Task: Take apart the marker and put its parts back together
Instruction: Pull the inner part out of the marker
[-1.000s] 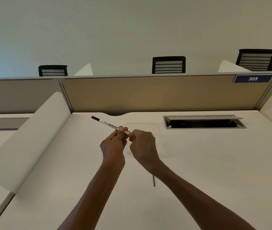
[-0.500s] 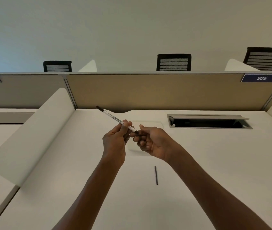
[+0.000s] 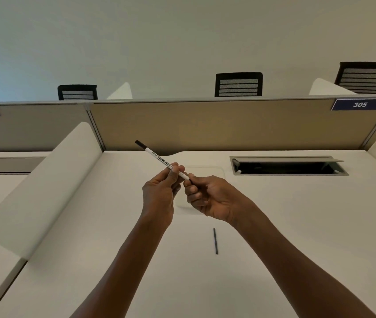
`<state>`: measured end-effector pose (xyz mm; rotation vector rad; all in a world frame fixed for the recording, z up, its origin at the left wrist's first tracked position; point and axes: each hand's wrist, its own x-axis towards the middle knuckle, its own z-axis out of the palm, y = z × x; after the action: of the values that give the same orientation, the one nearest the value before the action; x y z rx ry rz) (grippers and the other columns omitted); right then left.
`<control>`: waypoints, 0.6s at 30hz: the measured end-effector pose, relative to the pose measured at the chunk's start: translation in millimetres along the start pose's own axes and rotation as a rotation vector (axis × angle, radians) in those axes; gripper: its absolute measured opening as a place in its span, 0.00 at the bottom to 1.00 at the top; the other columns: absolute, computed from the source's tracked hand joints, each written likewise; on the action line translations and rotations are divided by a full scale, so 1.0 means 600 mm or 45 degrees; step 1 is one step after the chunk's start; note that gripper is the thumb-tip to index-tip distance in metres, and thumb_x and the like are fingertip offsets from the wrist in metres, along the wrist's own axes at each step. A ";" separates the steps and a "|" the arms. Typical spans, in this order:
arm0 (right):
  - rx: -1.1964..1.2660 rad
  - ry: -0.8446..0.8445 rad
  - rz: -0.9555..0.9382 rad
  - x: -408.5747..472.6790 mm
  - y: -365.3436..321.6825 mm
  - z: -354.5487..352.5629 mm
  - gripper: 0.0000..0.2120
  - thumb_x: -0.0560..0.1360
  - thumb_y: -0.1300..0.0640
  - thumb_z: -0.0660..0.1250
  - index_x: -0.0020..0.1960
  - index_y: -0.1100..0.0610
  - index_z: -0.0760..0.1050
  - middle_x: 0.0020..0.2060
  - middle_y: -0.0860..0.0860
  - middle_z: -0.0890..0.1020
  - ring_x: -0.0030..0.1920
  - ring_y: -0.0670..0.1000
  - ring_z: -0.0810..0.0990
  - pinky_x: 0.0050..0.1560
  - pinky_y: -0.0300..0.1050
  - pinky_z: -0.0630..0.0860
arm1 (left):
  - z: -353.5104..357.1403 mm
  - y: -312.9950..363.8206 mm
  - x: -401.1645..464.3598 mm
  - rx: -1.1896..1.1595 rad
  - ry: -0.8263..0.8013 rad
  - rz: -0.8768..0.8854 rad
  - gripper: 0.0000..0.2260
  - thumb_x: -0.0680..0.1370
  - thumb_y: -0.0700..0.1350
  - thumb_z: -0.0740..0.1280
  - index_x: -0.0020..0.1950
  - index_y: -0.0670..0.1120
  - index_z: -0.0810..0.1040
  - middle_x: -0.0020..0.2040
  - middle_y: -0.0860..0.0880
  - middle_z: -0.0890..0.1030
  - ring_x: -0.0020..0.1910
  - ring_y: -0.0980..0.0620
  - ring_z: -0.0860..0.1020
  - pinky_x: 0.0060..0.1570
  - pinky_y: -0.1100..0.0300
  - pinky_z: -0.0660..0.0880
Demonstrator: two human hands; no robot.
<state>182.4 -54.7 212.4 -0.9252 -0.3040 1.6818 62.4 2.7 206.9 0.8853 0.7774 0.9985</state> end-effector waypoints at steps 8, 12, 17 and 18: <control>-1.293 0.681 -0.706 0.025 0.035 0.013 0.14 0.80 0.57 0.61 0.38 0.59 0.78 0.29 0.51 0.77 0.29 0.49 0.72 0.32 0.39 0.67 | 0.007 -0.014 -0.005 -0.019 0.204 -0.114 0.04 0.77 0.42 0.70 0.45 0.45 0.84 0.40 0.50 0.87 0.42 0.55 0.84 0.48 0.62 0.76; -2.250 0.909 -1.401 0.043 0.063 -0.004 0.05 0.72 0.68 0.66 0.39 0.61 0.77 0.30 0.55 0.79 0.30 0.52 0.74 0.29 0.44 0.71 | 0.010 -0.003 0.003 -0.097 0.270 -0.300 0.05 0.76 0.43 0.71 0.46 0.41 0.84 0.41 0.48 0.87 0.41 0.53 0.83 0.48 0.59 0.75; -2.661 0.857 -1.696 0.047 0.062 -0.025 0.05 0.71 0.70 0.64 0.41 0.62 0.76 0.32 0.56 0.76 0.31 0.52 0.73 0.25 0.44 0.69 | 0.003 -0.001 0.007 -0.113 0.265 -0.349 0.05 0.76 0.42 0.72 0.45 0.41 0.84 0.40 0.47 0.86 0.40 0.52 0.83 0.47 0.58 0.75; -2.611 0.835 -1.613 0.047 0.062 -0.024 0.05 0.73 0.68 0.63 0.41 0.61 0.75 0.32 0.56 0.77 0.31 0.52 0.73 0.26 0.45 0.70 | 0.001 -0.002 0.006 -0.109 0.262 -0.337 0.05 0.76 0.42 0.72 0.46 0.40 0.84 0.42 0.46 0.86 0.41 0.52 0.83 0.48 0.58 0.75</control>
<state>164.8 -44.8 167.8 -1.8512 -1.7611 -0.6650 64.6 5.8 205.2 0.5934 0.9906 0.8886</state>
